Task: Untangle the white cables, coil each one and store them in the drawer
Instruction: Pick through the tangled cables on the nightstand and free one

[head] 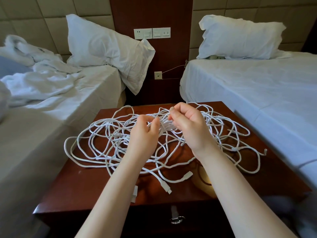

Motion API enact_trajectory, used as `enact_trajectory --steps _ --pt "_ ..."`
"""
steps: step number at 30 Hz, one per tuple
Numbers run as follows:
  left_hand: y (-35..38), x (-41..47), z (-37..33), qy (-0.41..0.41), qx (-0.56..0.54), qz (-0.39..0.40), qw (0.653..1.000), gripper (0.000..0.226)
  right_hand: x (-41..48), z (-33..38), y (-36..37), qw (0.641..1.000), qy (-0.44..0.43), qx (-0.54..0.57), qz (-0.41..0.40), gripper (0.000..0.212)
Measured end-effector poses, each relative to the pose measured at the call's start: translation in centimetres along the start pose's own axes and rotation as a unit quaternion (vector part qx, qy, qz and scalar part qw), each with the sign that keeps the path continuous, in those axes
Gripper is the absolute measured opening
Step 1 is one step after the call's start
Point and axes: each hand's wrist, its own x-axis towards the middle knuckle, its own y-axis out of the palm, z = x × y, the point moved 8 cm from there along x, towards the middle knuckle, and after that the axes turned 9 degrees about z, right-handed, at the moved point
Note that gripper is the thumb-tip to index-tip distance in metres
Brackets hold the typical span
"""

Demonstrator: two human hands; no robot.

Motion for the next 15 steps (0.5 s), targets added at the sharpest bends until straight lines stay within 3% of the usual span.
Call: enact_trajectory --steps 3,7,15 --pt "-0.4 0.1 0.7 -0.026 -0.038 -0.008 0.999 0.014 0.0 0.1 0.5 1.0 -0.006 -0.02 0.019 0.027" --pt "-1.7 0.0 0.6 0.016 -0.028 -0.092 0.995 0.021 -0.1 0.7 2.0 0.997 -0.027 -0.053 0.052 0.024" --pt "-3.9 -0.3 1.7 0.013 -0.15 -0.183 0.971 0.026 -0.4 -0.8 4.1 0.981 0.002 -0.016 0.195 0.019"
